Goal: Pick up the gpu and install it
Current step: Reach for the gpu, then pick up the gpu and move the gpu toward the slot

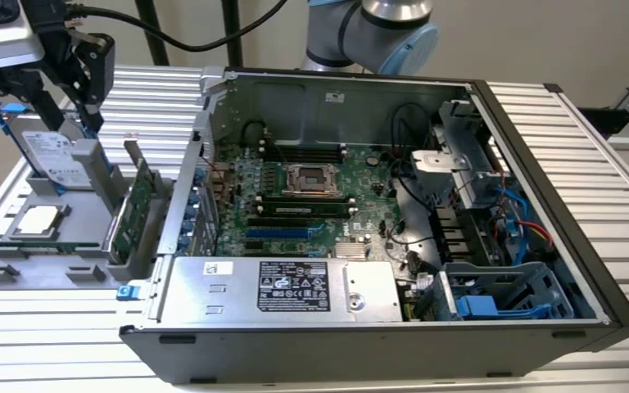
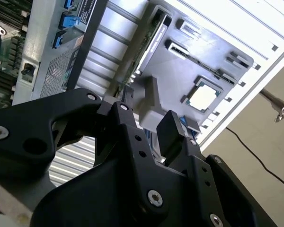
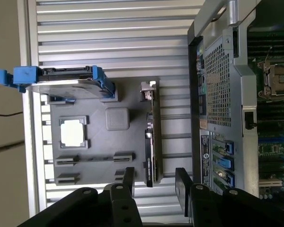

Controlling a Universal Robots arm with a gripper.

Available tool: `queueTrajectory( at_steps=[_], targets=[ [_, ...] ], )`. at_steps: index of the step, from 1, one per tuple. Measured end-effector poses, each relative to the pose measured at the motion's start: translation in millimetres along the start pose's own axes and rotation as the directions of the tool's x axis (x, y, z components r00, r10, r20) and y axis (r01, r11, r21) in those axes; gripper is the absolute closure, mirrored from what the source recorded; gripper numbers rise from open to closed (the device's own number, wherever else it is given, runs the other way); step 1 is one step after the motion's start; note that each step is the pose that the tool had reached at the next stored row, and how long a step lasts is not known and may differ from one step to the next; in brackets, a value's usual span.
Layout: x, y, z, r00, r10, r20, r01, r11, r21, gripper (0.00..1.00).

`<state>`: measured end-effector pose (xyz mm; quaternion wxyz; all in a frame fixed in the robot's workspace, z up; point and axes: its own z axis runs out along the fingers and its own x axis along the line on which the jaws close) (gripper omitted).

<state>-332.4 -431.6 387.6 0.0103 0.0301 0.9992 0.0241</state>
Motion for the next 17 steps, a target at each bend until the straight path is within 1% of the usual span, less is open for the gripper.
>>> queueTrajectory(
  at_steps=[5, 13, 17],
  targets=[
    [0.0, 0.0, 0.2, 1.0000, 0.000, 0.0000, 0.000, 1.0000, 0.0000, 0.00],
    [0.1, -0.2, 4.4, 1.0000, 0.000, 0.0001, 0.000, 1.0000, -0.0001, 0.00],
    [0.2, -0.4, 7.7, 1.0000, 0.000, 0.0001, 0.000, 1.0000, -0.0001, 0.00]
  ],
)
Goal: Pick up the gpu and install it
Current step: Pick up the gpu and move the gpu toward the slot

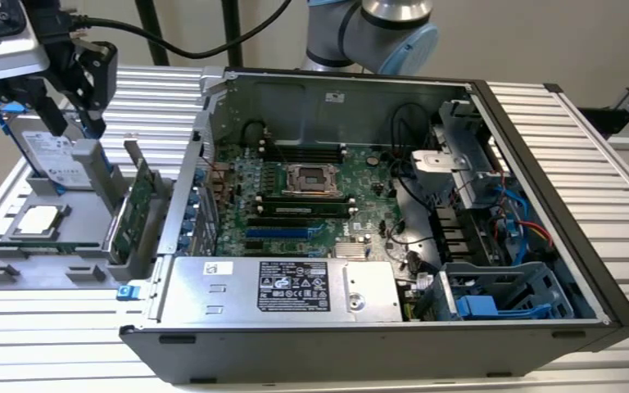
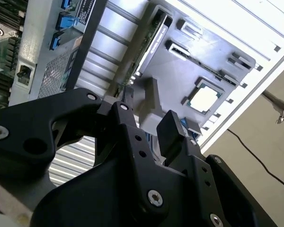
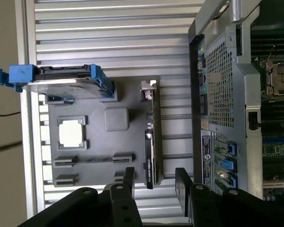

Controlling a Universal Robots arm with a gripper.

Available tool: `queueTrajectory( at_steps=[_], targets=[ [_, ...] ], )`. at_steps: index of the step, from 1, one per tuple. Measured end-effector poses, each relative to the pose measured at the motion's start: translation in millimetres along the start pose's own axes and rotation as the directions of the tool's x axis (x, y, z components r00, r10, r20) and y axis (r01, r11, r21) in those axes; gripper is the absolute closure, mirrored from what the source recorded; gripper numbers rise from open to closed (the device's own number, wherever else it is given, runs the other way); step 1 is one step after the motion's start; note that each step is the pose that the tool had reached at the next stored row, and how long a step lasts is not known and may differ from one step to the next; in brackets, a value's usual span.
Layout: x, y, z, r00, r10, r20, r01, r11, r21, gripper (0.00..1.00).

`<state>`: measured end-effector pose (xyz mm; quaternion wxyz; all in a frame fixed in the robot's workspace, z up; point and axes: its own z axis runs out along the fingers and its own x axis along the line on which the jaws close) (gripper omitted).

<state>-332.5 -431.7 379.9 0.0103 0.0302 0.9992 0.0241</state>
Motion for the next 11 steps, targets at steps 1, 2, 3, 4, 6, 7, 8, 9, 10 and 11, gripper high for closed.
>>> queueTrajectory(
  at_steps=[1, 2, 3, 4, 6, 7, 8, 9, 10, 11],
  targets=[
    [0.0, -0.1, 1.0, 1.0000, 0.000, 0.0000, 0.000, 1.0000, 0.0000, 0.00],
    [0.0, -0.1, 2.0, 1.0000, 0.000, 0.0000, 0.000, 1.0000, 0.0000, 0.00],
    [0.1, -0.2, 3.0, 1.0000, 0.000, 0.0000, 0.000, 1.0000, 0.0000, 0.00],
    [0.1, -0.4, 4.0, 1.0000, 0.000, -0.0001, 0.000, 1.0000, 0.0001, 0.00],
    [0.1, -0.7, 6.1, 1.0000, 0.000, 0.0000, 0.000, 1.0000, 0.0000, 0.00],
    [0.0, -1.0, 7.3, 1.0000, 0.000, -0.0001, 0.000, 1.0000, 0.0000, 0.00],
    [0.0, -1.4, 8.4, 1.0000, 0.000, -0.0001, 0.000, 1.0000, 0.0000, 0.00],
    [0.1, -1.7, 9.5, 1.0000, 0.000, 0.0000, 0.000, 1.0000, 0.0000, 0.00],
    [0.1, -2.0, 10.6, 1.0000, 0.000, 0.0001, 0.000, 1.0000, 0.0000, 0.00],
    [0.1, -2.3, 11.6, 1.0000, 0.001, 0.0001, -0.001, 1.0000, 0.0000, 0.00]
  ],
)
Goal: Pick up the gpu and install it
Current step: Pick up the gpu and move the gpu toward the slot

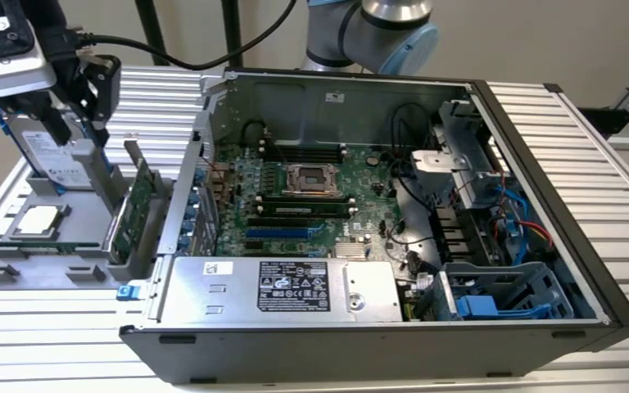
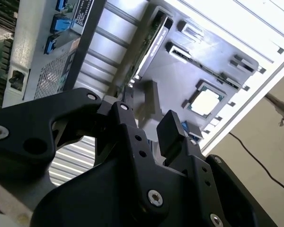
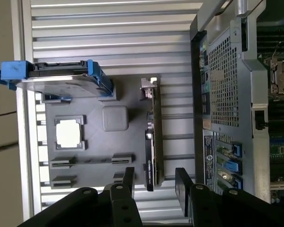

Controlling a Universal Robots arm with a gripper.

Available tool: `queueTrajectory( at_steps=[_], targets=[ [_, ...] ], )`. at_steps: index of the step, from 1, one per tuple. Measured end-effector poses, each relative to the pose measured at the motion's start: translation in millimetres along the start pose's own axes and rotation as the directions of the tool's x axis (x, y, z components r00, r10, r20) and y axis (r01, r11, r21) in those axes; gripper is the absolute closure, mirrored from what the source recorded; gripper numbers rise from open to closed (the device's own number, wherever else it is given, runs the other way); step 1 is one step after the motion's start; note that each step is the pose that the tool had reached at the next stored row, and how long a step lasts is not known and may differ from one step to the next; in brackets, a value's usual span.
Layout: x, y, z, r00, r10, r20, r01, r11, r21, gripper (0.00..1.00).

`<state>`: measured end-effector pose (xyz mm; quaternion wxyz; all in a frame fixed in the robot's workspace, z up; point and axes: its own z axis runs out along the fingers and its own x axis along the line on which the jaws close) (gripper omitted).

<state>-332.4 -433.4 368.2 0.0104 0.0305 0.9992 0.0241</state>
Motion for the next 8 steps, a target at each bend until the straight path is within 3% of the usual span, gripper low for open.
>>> queueTrajectory(
  at_steps=[8],
  targets=[
    [-1.3, -2.5, 7.3, 1.0000, 0.000, 0.0000, 0.000, 1.0000, 0.0000, 0.00]
  ],
)
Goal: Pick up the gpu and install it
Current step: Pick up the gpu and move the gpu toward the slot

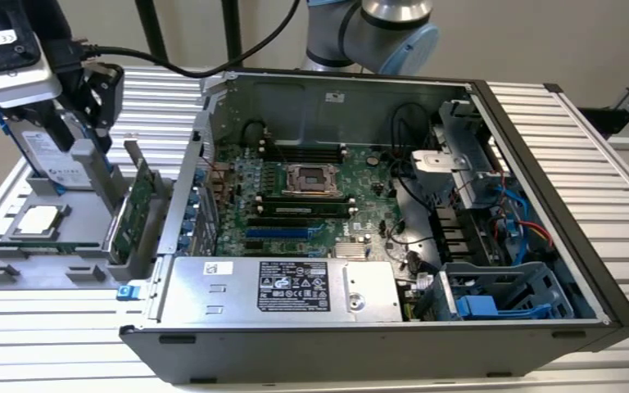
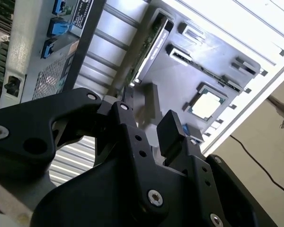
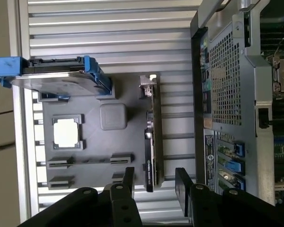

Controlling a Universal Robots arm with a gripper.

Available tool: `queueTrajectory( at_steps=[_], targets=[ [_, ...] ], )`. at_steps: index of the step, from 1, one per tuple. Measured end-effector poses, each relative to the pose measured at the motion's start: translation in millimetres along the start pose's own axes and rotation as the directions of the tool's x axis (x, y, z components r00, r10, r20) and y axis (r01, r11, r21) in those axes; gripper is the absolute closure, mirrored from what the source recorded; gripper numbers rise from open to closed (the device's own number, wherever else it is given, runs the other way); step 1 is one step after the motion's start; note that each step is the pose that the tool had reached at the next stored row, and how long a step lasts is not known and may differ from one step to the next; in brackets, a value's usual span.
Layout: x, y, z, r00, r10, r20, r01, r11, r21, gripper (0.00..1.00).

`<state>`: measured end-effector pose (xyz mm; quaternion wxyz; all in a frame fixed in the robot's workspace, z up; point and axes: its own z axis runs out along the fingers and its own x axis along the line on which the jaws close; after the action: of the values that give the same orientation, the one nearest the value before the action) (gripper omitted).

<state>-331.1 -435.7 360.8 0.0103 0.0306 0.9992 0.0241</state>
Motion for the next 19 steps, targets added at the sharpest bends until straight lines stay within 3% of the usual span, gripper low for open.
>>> queueTrajectory(
  at_steps=[19],
  targets=[
    [-1.6, -4.7, 19.6, 1.0000, 0.000, 0.0000, 0.000, 1.0000, 0.0001, 0.00]
  ],
)
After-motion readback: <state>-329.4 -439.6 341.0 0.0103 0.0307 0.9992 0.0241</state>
